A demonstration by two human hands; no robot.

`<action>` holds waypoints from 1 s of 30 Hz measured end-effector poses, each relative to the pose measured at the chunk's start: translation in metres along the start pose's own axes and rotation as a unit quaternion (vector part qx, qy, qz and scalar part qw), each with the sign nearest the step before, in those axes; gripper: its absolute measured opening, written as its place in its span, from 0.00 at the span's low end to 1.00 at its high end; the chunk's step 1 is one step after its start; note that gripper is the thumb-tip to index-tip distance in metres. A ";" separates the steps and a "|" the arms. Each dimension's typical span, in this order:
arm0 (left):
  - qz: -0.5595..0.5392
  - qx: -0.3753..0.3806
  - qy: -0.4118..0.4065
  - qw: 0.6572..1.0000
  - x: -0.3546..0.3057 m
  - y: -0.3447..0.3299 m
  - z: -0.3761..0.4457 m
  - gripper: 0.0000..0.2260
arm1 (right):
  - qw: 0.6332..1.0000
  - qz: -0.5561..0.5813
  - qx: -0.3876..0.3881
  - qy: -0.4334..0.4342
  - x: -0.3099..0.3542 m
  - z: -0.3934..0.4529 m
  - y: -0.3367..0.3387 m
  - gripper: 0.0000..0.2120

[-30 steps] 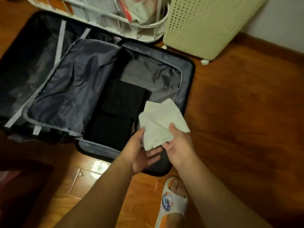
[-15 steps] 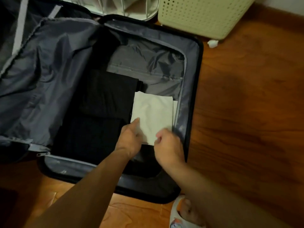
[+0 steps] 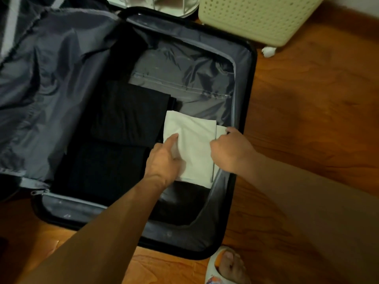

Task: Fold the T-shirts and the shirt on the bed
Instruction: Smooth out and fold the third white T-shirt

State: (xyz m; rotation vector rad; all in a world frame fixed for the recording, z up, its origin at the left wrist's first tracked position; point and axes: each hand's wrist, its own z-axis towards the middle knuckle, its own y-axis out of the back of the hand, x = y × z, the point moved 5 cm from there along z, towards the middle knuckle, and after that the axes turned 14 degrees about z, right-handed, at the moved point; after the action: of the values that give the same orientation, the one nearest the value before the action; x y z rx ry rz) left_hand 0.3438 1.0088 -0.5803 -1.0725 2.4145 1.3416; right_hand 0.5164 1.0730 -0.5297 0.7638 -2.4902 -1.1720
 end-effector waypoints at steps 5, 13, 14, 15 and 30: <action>-0.166 0.034 -0.034 0.985 -0.020 0.006 -0.001 0.27 | 0.986 0.137 -0.033 -0.094 -0.003 0.005 -0.005 0.19; -0.237 0.114 0.036 0.964 0.002 0.005 0.000 0.26 | 0.993 0.058 -0.003 -0.098 0.004 0.005 -0.022 0.27; -0.215 0.113 0.032 0.970 0.000 0.003 0.000 0.26 | 0.990 0.077 0.007 -0.115 0.006 0.007 -0.023 0.28; -0.201 0.107 0.025 0.974 -0.003 0.002 0.002 0.25 | 0.986 0.107 0.015 -0.130 0.010 0.011 -0.025 0.28; -0.321 0.161 0.041 0.932 -0.010 0.009 -0.003 0.32 | 0.709 0.652 -0.179 -0.202 0.011 0.020 -0.031 0.23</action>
State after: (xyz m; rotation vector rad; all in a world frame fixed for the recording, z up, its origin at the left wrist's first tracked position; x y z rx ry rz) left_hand 0.3456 1.0144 -0.5678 -1.6335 1.9511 0.6694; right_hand 0.5091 1.0631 -0.5657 -1.3208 -2.0276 -1.1032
